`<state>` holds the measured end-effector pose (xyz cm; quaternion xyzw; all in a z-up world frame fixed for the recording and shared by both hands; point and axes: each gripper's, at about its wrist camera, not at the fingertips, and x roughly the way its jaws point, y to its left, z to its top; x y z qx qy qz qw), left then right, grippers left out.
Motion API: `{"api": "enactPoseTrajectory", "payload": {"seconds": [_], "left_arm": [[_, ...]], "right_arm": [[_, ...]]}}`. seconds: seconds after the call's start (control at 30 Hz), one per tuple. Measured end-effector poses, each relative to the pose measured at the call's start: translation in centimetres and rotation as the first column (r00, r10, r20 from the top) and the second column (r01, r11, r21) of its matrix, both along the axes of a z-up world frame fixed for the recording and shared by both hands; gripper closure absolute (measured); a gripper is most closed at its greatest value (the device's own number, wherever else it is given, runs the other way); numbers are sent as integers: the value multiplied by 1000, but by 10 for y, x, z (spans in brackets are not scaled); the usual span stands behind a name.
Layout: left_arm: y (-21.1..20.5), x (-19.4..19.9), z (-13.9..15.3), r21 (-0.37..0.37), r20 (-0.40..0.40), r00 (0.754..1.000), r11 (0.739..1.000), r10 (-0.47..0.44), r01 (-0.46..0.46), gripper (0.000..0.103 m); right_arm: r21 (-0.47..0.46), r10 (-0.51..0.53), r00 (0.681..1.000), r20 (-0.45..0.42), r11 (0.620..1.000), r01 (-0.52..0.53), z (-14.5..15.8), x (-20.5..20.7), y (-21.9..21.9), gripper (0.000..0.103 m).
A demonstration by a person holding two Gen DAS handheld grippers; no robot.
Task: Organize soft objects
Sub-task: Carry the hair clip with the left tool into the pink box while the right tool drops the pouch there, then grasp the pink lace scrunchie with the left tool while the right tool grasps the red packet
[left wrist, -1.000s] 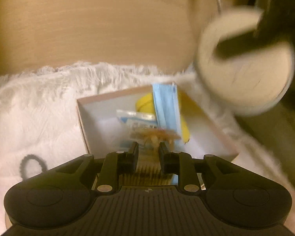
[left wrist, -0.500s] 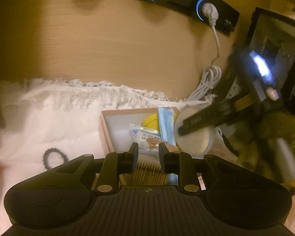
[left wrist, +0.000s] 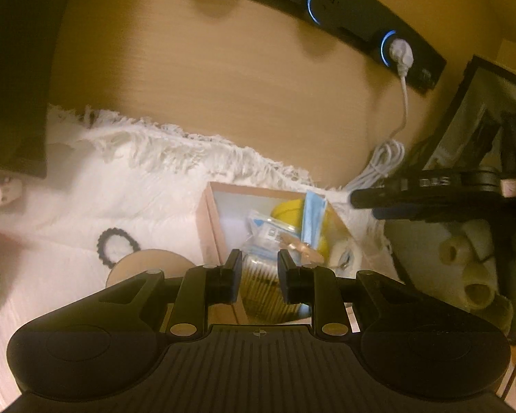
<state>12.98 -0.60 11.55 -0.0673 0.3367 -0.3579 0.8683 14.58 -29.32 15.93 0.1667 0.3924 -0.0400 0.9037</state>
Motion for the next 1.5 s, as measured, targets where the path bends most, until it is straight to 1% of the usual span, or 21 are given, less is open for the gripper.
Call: {"api": "enactPoseTrajectory", "payload": {"seconds": [0.03,0.07,0.1,0.2,0.27,0.33,0.37,0.4,0.57,0.63,0.7,0.77,0.83,0.97,1.03,1.1,1.23,1.3,1.4,1.47,1.5], "left_arm": [[4,-2,1,-7,1,1000,1000,3,-3,78],[7,-3,2,-11,3,1000,1000,7,-7,78],[12,-5,2,-18,4,1000,1000,15,-15,78],[22,-7,0,-29,-9,999,999,37,-37,78],[27,-8,-4,-28,-16,999,998,49,-50,78],[32,-9,-8,-18,-27,998,998,58,-59,78],[36,-10,-10,-12,-31,998,998,63,-63,78],[39,-11,-11,-9,-33,997,998,67,-67,78],[71,-15,-15,11,-24,993,993,116,-116,78],[90,-16,-17,23,-19,988,988,151,-150,78],[109,-16,-19,34,-16,982,982,186,-186,78],[133,-15,-21,48,-10,973,972,232,-232,78],[157,-12,-20,67,3,960,958,279,-279,78],[203,5,-18,90,23,933,929,358,-359,78],[222,20,-17,96,24,925,920,378,-379,78],[237,40,-16,88,12,922,918,387,-386,78],[262,95,-17,40,-95,902,907,421,-419,78],[261,118,-16,23,-105,903,908,417,-417,78],[247,151,-17,74,-65,921,923,383,-378,78],[236,172,-22,137,-78,934,931,350,-337,78],[231,179,-26,181,-74,936,928,343,-326,78]], "right_arm": [[2,-10,1000,25,1000,10,3,-6,-3,54],[-4,-22,999,36,1000,22,4,-11,-7,62],[-13,-38,999,37,999,38,3,-16,-10,73],[34,-44,999,-5,998,44,-12,-18,-20,78],[57,-48,997,-63,997,51,-34,-13,-20,81],[82,-33,996,-83,996,40,-52,-11,-14,81],[86,-33,994,-104,995,42,-60,-7,-11,79],[64,-44,995,-87,997,50,-63,-6,-6,79],[-97,-9,996,-84,995,1,-60,-1,22,75],[-101,-12,996,-87,995,3,-61,-2,22,66],[-82,-30,995,-97,996,22,-66,-3,19,47],[-75,-48,992,-115,996,40,-72,-3,16,46],[-102,-59,992,-108,994,48,-69,-7,20,46],[-276,-37,999,1,961,36,-43,-21,46,45],[-332,-16,998,62,943,36,-27,-26,63,41],[-327,-1,994,106,944,36,-15,-27,77,39],[-290,88,990,106,955,-54,0,-19,112,39],[-296,135,986,93,950,-102,3,-15,132,39],[-304,194,979,65,938,-165,3,-9,157,39],[-306,225,973,50,931,-199,1,-8,172,39],[-310,242,969,43,925,-218,1,-8,178,39]]}}
